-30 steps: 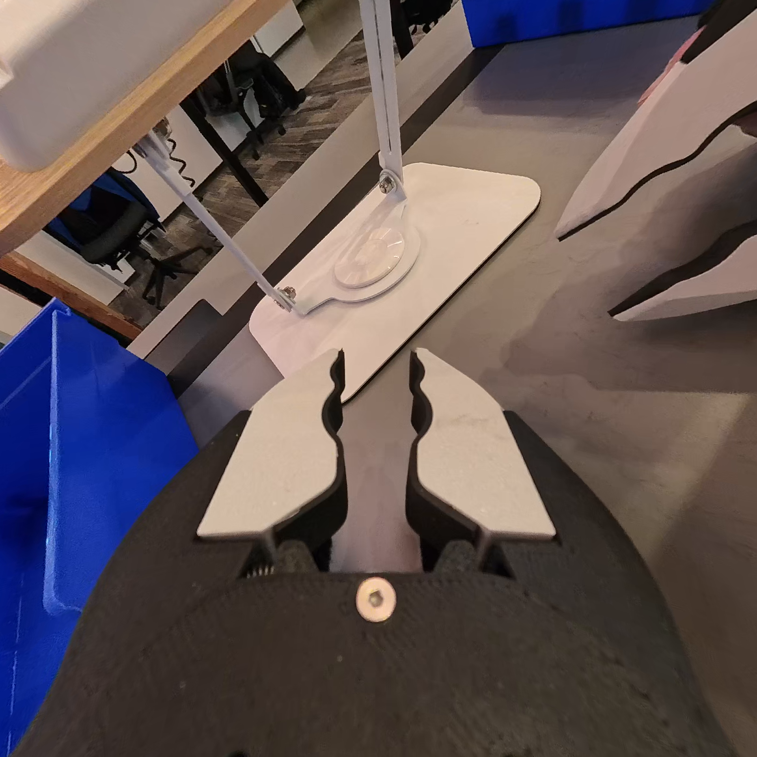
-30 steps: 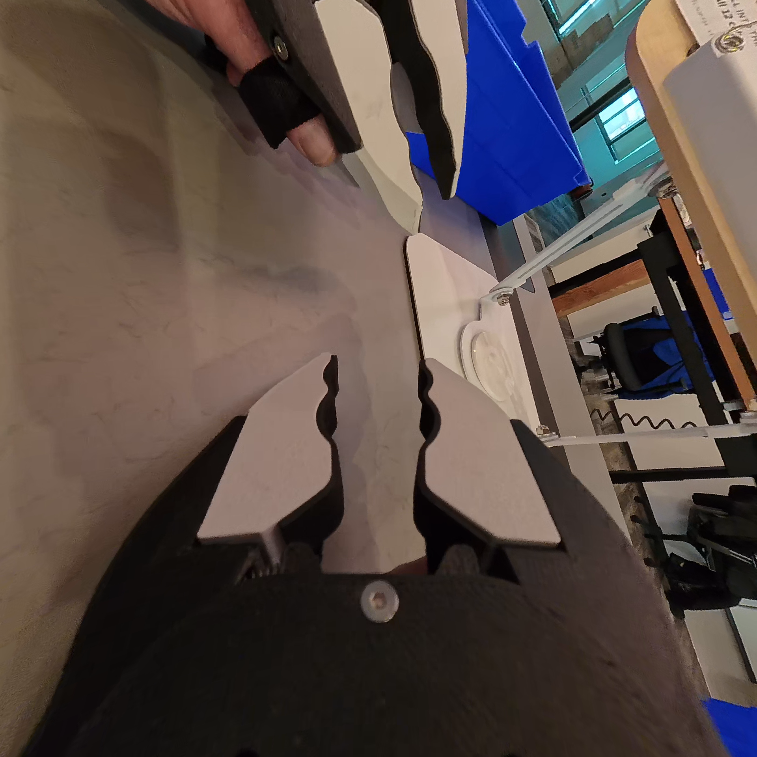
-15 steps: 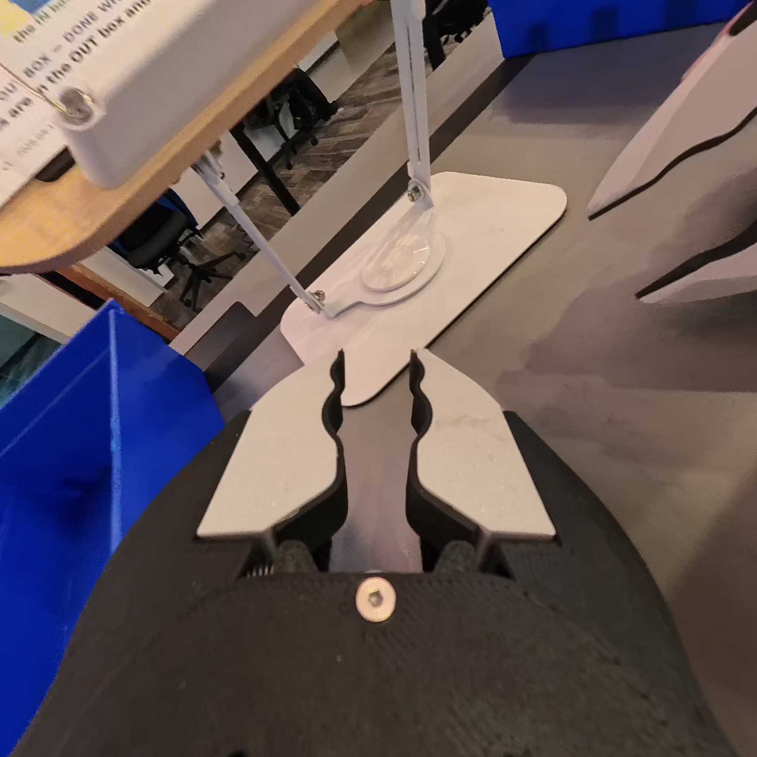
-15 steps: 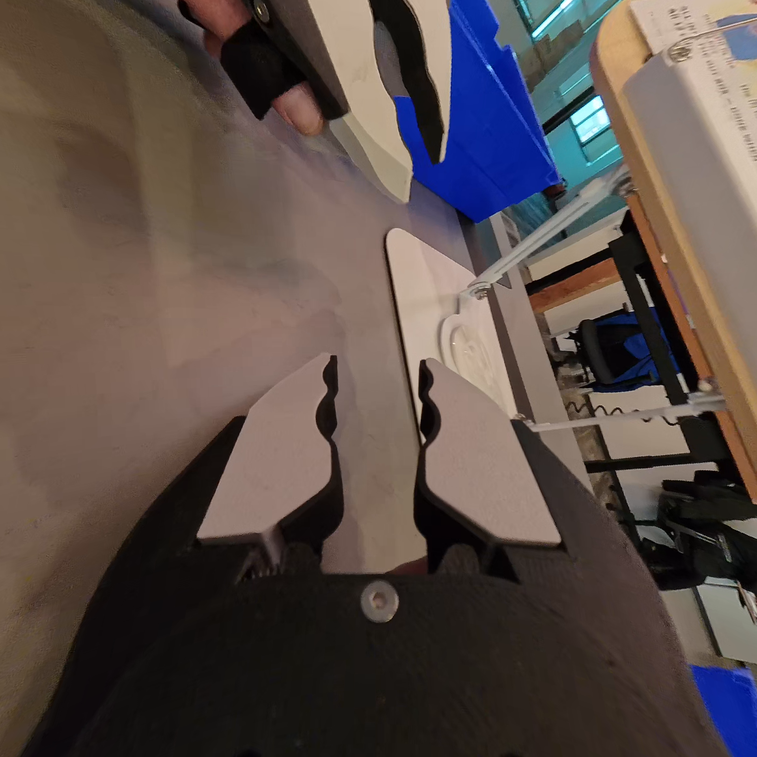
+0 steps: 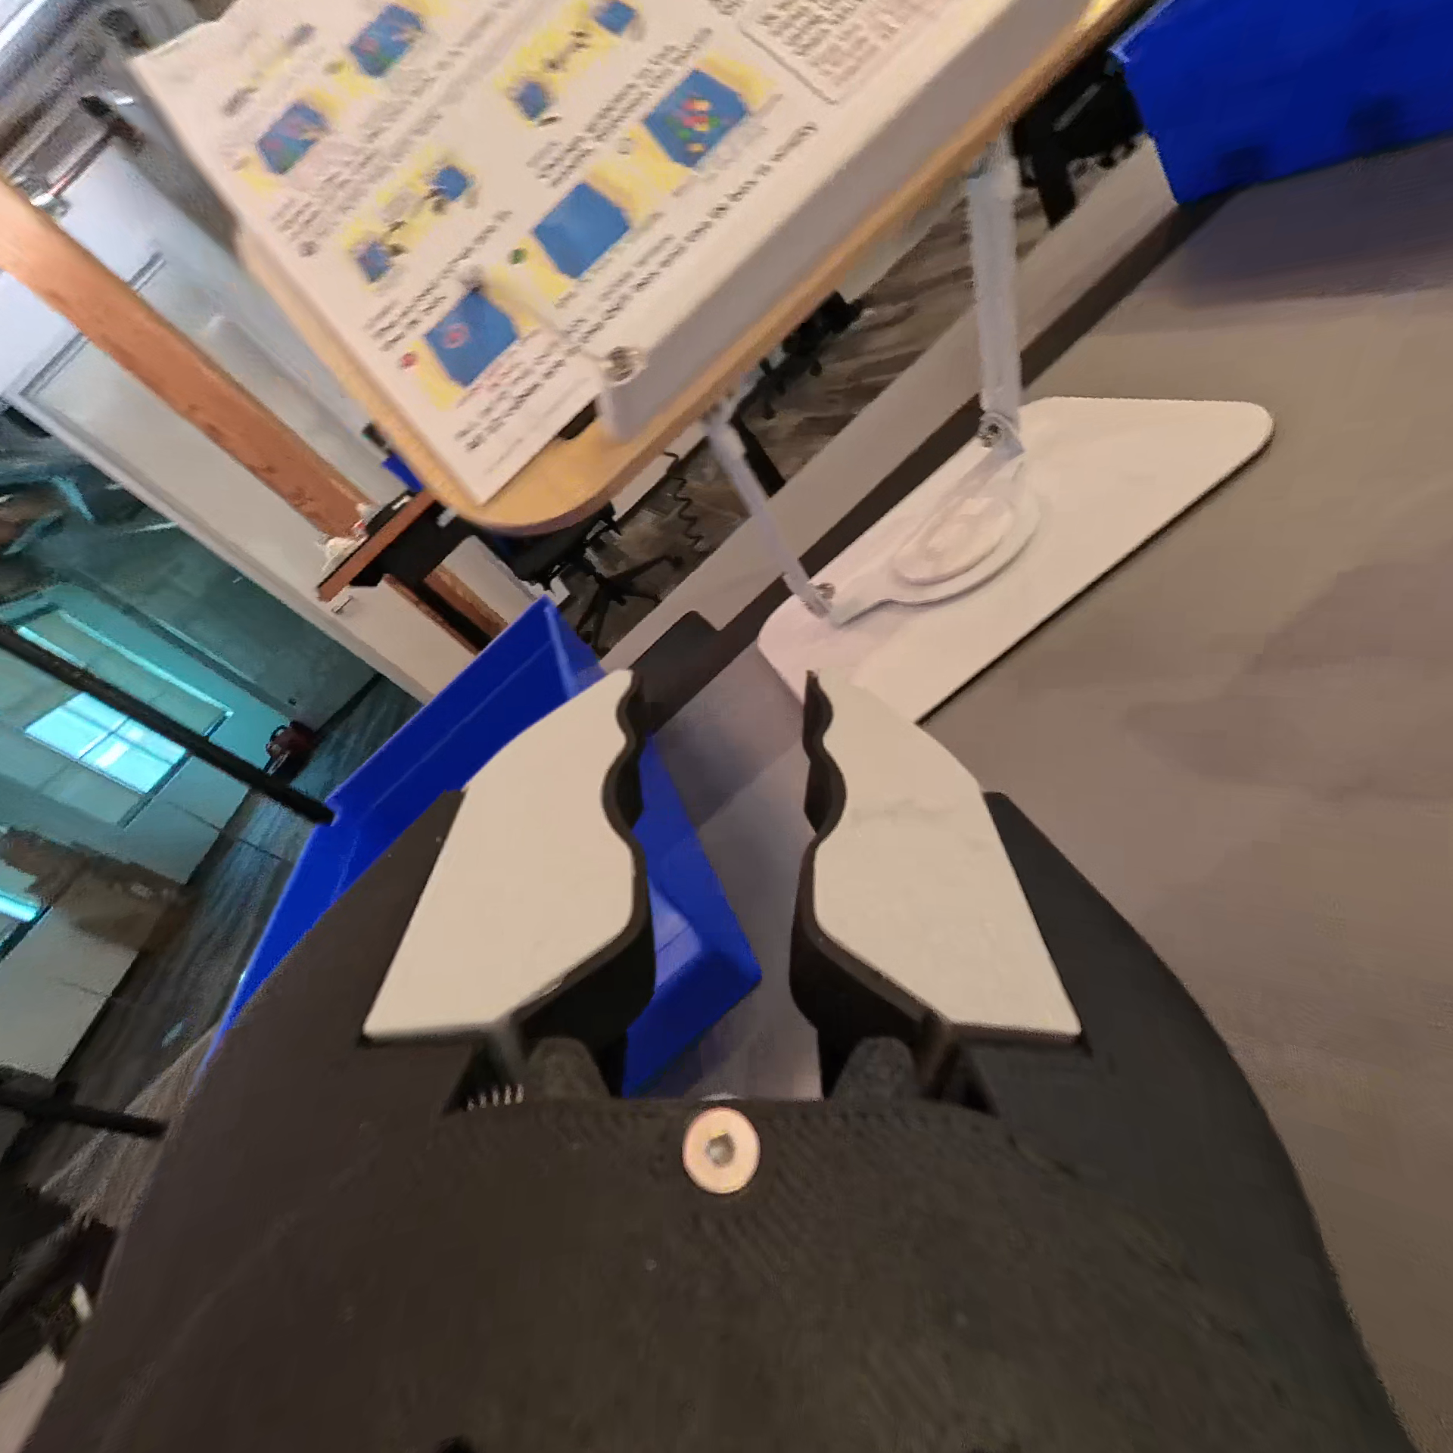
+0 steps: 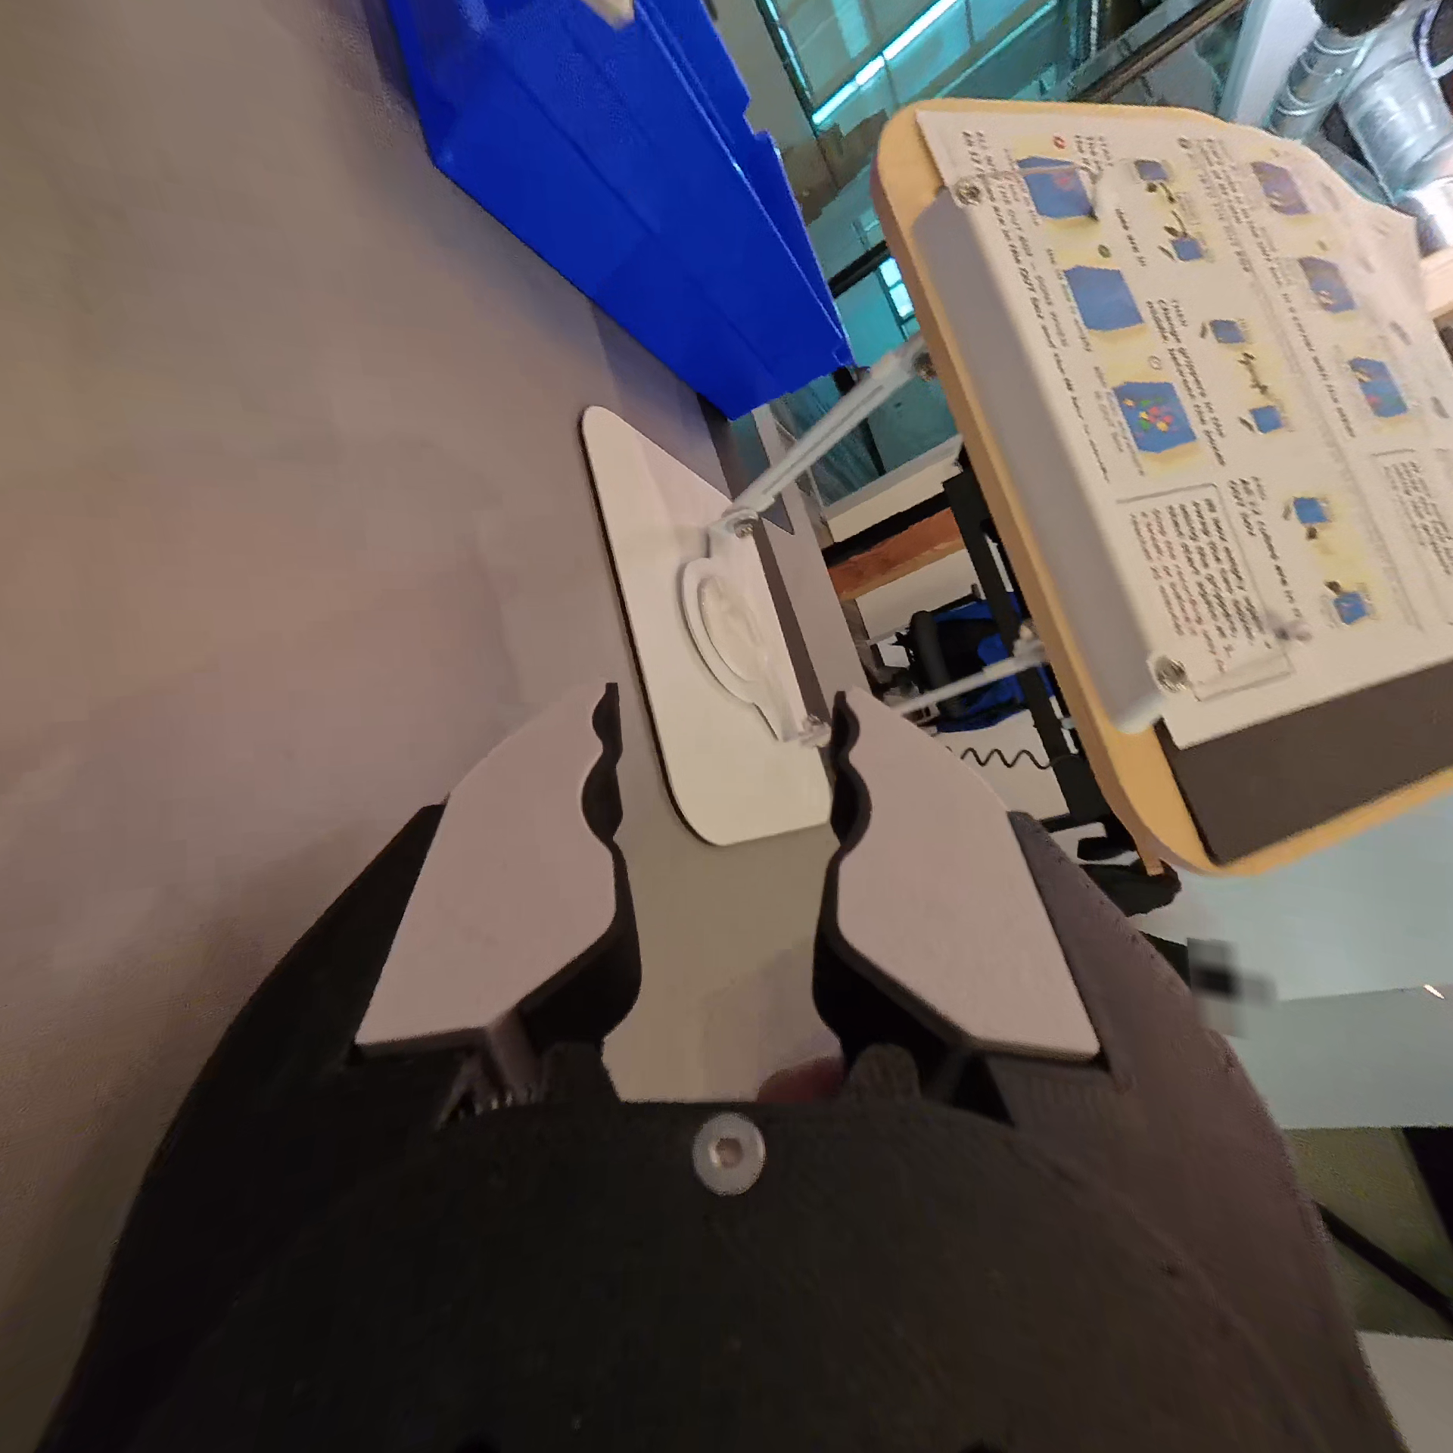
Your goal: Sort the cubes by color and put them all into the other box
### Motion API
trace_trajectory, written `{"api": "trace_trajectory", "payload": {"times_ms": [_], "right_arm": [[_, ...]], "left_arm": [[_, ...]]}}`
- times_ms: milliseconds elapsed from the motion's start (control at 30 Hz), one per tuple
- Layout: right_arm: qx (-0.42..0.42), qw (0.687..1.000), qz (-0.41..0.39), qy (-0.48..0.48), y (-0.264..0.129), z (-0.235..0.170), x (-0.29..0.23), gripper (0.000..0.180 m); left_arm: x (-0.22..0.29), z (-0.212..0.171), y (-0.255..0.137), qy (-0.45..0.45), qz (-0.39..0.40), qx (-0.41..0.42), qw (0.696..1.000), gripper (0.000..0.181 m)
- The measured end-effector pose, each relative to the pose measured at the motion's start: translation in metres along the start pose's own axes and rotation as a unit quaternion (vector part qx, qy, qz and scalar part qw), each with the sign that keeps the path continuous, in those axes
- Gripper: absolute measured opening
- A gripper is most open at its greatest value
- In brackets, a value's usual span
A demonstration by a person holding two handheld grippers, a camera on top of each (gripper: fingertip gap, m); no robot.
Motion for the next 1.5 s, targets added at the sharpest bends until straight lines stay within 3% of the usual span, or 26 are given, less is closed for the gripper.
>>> {"api": "trace_trajectory", "payload": {"times_ms": [33, 300, 567, 1167, 1500], "right_arm": [[-0.001, 1.000, -0.008, 0.003, -0.005, -0.003, 0.003, 0.055], [-0.007, 0.998, -0.063, 0.031, -0.028, -0.023, 0.027, 0.071], [-0.018, 0.989, -0.143, 0.030, -0.042, -0.040, 0.058, 0.082], [-0.066, 0.983, -0.167, 0.034, -0.047, -0.074, 0.074, 0.086], [-0.084, 0.982, -0.162, 0.045, -0.042, -0.085, 0.073, 0.088]], "left_arm": [[-0.006, -0.003, -0.005, -0.008, 0.013, 0.000, 1.000, 0.041], [-0.049, -0.027, -0.023, -0.070, 0.086, -0.010, 0.994, 0.065], [-0.045, -0.035, -0.016, -0.081, 0.085, -0.011, 0.993, 0.073], [-0.046, -0.056, -0.004, -0.103, 0.057, -0.058, 0.991, 0.090], [-0.042, -0.060, 0.000, -0.104, 0.038, -0.072, 0.991, 0.091]]}}
Point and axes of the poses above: each gripper's, where its closed fingertips meet, y out along the fingers, z out of its top, x = y × z across the jaws, the point moved 8 cm from there along -y, back along the fingers, and after that the axes turned 2 degrees about -x, right-handed, at the moved point
